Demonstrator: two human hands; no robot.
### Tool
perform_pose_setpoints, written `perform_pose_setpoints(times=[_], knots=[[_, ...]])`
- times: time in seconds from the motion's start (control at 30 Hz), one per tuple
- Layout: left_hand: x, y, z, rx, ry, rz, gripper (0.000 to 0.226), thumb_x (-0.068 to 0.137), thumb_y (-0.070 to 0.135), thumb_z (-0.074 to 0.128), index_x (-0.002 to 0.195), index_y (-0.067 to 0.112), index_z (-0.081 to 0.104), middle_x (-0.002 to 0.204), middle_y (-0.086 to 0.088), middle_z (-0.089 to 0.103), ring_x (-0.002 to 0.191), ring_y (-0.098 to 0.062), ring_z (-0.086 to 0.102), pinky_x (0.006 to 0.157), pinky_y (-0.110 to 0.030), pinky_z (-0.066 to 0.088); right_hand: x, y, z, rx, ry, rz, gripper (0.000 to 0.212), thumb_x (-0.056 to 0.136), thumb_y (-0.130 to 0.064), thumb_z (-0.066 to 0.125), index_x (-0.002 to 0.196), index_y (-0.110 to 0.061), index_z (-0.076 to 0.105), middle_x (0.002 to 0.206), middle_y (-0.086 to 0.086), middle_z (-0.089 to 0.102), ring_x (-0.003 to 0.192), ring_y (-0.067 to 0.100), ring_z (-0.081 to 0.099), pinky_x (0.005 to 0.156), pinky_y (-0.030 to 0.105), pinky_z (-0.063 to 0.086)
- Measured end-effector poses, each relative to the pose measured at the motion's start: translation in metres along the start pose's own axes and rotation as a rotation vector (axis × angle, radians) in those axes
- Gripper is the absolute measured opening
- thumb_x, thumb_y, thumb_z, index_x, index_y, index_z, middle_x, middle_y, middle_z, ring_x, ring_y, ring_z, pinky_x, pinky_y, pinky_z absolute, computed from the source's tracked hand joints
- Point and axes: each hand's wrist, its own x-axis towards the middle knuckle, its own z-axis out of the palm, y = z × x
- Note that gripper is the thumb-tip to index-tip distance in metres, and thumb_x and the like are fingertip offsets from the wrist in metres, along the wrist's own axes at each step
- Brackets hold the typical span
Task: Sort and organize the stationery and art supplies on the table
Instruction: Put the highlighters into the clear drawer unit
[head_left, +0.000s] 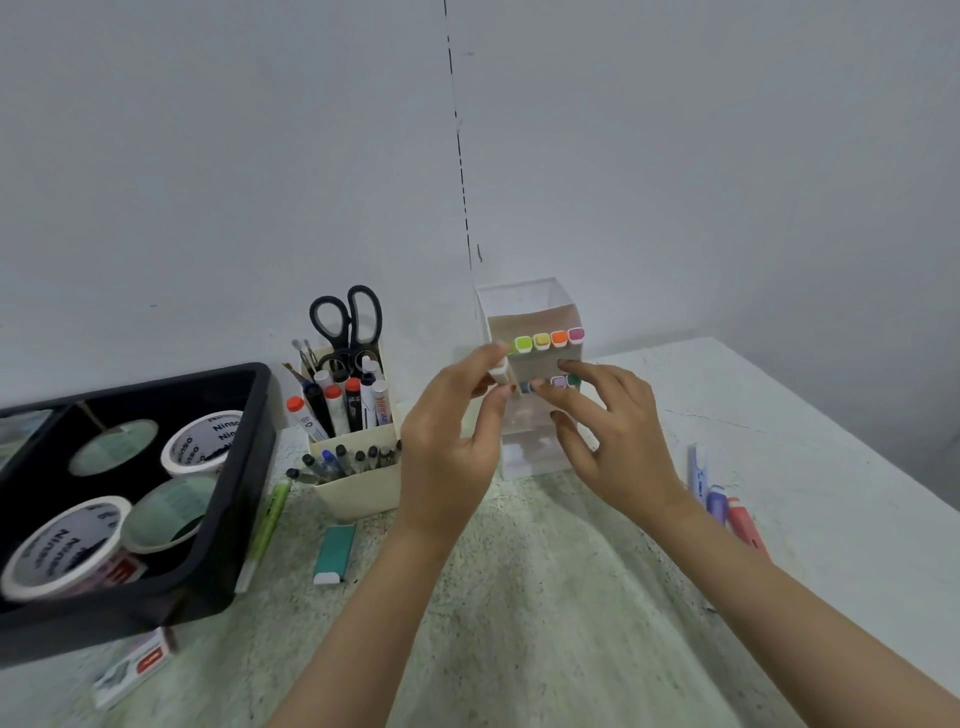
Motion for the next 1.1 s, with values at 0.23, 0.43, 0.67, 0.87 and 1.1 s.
perform_pose_setpoints(times=[0.23, 0.43, 0.67, 0.87, 1.1], knots=[[-0.015, -0.013, 0.015, 0.148, -0.055, 0.034, 0.038, 0.083, 0.001, 0.068, 0.115, 0.017, 0.054, 0.088, -0.001, 0.069, 0.078, -0.009, 0.061, 0.069, -0.027, 0.053, -0.003, -0.003, -0.001, 0.072, -0.041, 0.054, 0.038, 0.087, -0.015, 0.050, 0.122, -0.022, 0.063, 0.123, 0.007, 0.058, 0.112, 0.021, 0.050, 0.094, 0.032, 0.037], [-0.005, 0.001, 0.009, 0.157, 0.085, 0.128, 0.036, 0.082, 0.000, 0.069, 0.112, 0.014, 0.055, 0.088, -0.003, 0.069, 0.079, -0.007, 0.059, 0.073, -0.014, 0.049, -0.003, 0.000, -0.003, 0.090, -0.067, 0.050, 0.041, 0.087, -0.014, 0.051, 0.125, -0.025, 0.060, 0.124, 0.005, 0.057, 0.113, 0.019, 0.048, 0.094, 0.032, 0.037], [-0.007, -0.012, 0.012, 0.237, 0.024, 0.155, 0.038, 0.081, -0.003, 0.070, 0.111, 0.015, 0.055, 0.088, -0.001, 0.072, 0.073, -0.006, 0.061, 0.065, -0.013, 0.048, -0.004, -0.002, -0.001, 0.101, -0.054, 0.056, 0.041, 0.086, -0.012, 0.051, 0.125, -0.023, 0.060, 0.125, 0.006, 0.057, 0.113, 0.021, 0.049, 0.094, 0.032, 0.038], [-0.018, -0.020, 0.019, 0.166, -0.159, -0.030, 0.026, 0.088, 0.006, 0.064, 0.113, 0.013, 0.065, 0.090, 0.005, 0.072, 0.069, 0.002, 0.059, 0.060, -0.011, 0.050, -0.004, -0.002, -0.002, 0.102, -0.065, 0.056, 0.041, 0.088, -0.014, 0.048, 0.126, -0.024, 0.060, 0.125, 0.006, 0.057, 0.114, 0.020, 0.049, 0.095, 0.032, 0.038], [-0.015, -0.016, 0.023, 0.224, -0.236, -0.117, 0.020, 0.091, 0.017, 0.057, 0.110, 0.015, 0.065, 0.075, 0.010, 0.066, 0.049, -0.005, 0.052, 0.049, -0.011, 0.040, -0.003, 0.000, -0.002, 0.122, -0.047, 0.063, 0.040, 0.089, -0.015, 0.048, 0.128, -0.018, 0.058, 0.126, 0.005, 0.056, 0.114, 0.018, 0.049, 0.097, 0.029, 0.039]])
